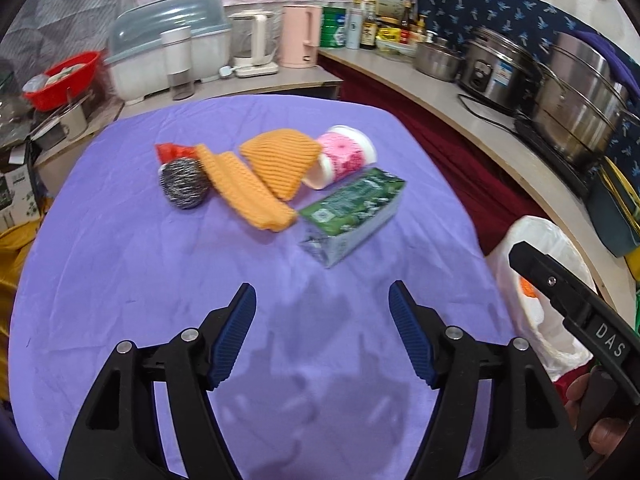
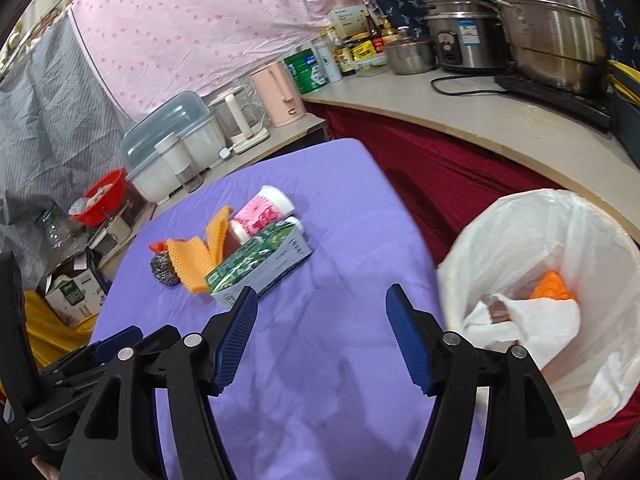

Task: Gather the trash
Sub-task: 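Move both tools back toward the steel wool and green carton on the table, then grasp the steel wool scrubber with the left tool while the right tool grasps the green carton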

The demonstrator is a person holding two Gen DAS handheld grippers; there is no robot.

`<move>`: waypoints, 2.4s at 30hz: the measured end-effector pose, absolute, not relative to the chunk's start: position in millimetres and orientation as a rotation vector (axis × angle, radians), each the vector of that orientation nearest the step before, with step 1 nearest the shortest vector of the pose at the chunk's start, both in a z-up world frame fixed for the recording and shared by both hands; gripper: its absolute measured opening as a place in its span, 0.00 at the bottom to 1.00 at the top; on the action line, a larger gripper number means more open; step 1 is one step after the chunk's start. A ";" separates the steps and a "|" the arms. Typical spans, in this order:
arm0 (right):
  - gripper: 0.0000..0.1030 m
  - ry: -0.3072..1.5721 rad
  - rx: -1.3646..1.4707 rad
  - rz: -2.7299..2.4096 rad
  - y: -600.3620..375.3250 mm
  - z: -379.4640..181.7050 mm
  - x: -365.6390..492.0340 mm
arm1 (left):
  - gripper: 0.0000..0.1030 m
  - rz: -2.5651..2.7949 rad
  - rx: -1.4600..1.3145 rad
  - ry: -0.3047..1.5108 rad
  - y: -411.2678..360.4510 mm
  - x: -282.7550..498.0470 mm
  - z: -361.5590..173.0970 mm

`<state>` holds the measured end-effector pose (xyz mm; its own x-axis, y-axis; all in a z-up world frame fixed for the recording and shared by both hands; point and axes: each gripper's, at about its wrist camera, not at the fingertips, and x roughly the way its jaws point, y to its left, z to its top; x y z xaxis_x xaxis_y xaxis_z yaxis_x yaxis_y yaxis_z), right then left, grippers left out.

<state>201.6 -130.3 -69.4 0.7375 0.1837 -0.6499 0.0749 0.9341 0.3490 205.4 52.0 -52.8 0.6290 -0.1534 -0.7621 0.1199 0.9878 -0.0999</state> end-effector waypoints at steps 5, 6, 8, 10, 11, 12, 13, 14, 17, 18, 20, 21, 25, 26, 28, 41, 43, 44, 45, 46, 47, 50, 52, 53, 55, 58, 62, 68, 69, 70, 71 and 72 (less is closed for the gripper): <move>0.65 0.773 0.352 0.096 -94.9 -79.1 219.9 | 0.64 -0.098 -0.073 0.890 87.5 216.6 -60.2; 0.66 0.781 0.342 0.101 -84.3 -82.0 225.3 | 0.64 -0.089 -0.078 0.891 93.5 218.7 -61.5; 0.66 0.794 0.333 0.114 -68.9 -87.1 233.4 | 0.64 -0.072 -0.089 0.896 107.4 224.2 -64.4; 0.67 0.803 0.330 0.122 -57.2 -91.4 240.6 | 0.64 -0.055 -0.098 0.899 119.3 229.2 -66.9; 0.68 0.808 0.329 0.123 -49.1 -94.3 245.4 | 0.64 -0.049 -0.101 0.901 124.4 232.1 -68.0; 0.70 0.811 0.329 0.122 -43.9 -96.4 248.4 | 0.64 -0.044 -0.103 0.903 129.7 234.8 -69.1; 0.71 0.813 0.329 0.115 -37.8 -98.6 252.2 | 0.64 -0.037 -0.106 0.905 135.6 237.6 -70.4; 0.71 0.814 0.328 0.107 -32.7 -101.2 255.8 | 0.64 -0.031 -0.109 0.906 141.4 240.5 -71.5; 0.71 0.832 0.346 0.080 -19.9 -111.2 268.8 | 0.67 -0.012 -0.121 0.908 155.1 247.8 -73.9; 0.71 0.840 0.362 0.066 -16.2 -115.8 274.8 | 0.67 -0.006 -0.126 0.908 159.5 250.0 -74.5; 0.71 0.845 0.384 0.046 -11.1 -120.9 283.1 | 0.67 0.007 -0.135 0.911 169.1 256.0 -76.4; 0.71 0.846 0.387 0.036 -8.2 -121.9 286.8 | 0.67 0.012 -0.137 0.911 173.1 258.9 -77.2; 0.72 0.854 0.391 -0.027 2.6 -127.8 303.2 | 0.67 0.026 -0.148 0.917 184.4 269.9 -80.8; 0.74 0.851 0.400 -0.046 3.5 -128.6 306.2 | 0.67 0.027 -0.152 0.918 186.9 273.0 -81.5; 0.77 0.842 0.428 -0.100 4.2 -130.8 312.5 | 0.67 0.031 -0.157 0.918 189.6 278.6 -82.6; 0.67 0.856 0.378 -0.203 -12.4 -138.0 313.2 | 0.73 0.024 -0.166 0.915 186.5 323.9 -89.6; 0.61 0.866 0.379 -0.192 -20.8 -138.3 307.9 | 0.76 0.019 -0.159 0.910 183.6 332.8 -90.2; 0.58 0.877 0.377 -0.187 -24.7 -138.8 306.7 | 0.76 0.019 -0.150 0.906 181.8 337.8 -91.2; 0.56 0.881 0.377 -0.183 -29.3 -139.2 304.7 | 0.76 0.019 -0.141 0.905 180.1 342.0 -92.6; 0.55 0.884 0.377 -0.186 -32.7 -139.3 303.2 | 0.76 0.020 -0.135 0.905 179.1 344.9 -94.3; 0.54 0.884 0.379 -0.187 -37.4 -139.6 301.7 | 0.76 0.018 -0.130 0.906 178.2 348.5 -96.4; 0.48 0.891 0.381 -0.188 -46.3 -142.3 298.7 | 0.72 0.019 -0.113 0.904 176.2 357.0 -102.1; 0.46 0.895 0.388 -0.180 -51.2 -144.3 297.5 | 0.67 0.012 -0.111 0.910 176.0 361.4 -106.0; 0.46 0.894 0.389 -0.175 -52.9 -144.6 297.1 | 0.63 0.004 -0.116 0.913 176.2 362.8 -107.5; 0.46 0.894 0.386 -0.166 -53.5 -144.8 296.6 | 0.55 -0.010 -0.129 0.915 176.0 364.5 -109.1; 0.46 0.894 0.393 -0.147 -54.9 -144.4 295.2 | 0.52 -0.010 -0.113 0.906 172.0 362.2 -107.5; 0.45 0.883 0.392 -0.125 -55.9 -139.2 289.6 | 0.50 -0.019 -0.113 0.905 169.7 352.6 -103.9; 0.45 0.857 0.392 -0.101 -61.4 -125.1 274.2 | 0.50 -0.013 -0.140 0.908 173.5 327.9 -96.5; 0.45 0.850 0.394 -0.099 -62.7 -121.8 271.0 | 0.50 -0.013 -0.144 0.905 173.6 323.9 -94.5; 0.45 0.846 0.394 -0.098 -63.9 -119.3 268.6 | 0.50 -0.013 -0.150 0.901 174.1 317.5 -91.3; 0.45 0.839 0.396 -0.093 -65.6 -115.0 264.4 | 0.50 -0.013 -0.153 0.899 174.0 312.1 -88.6; 0.45 0.833 0.397 -0.091 -66.6 -111.8 261.0 | 0.50 -0.013 -0.155 0.897 173.8 306.8 -85.6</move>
<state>261.0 -66.6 -111.8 0.6733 0.0755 -0.7355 0.2320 0.9230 0.3071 306.8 173.8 -85.6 0.6248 -0.0761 -0.7771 -0.0532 0.9888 -0.1396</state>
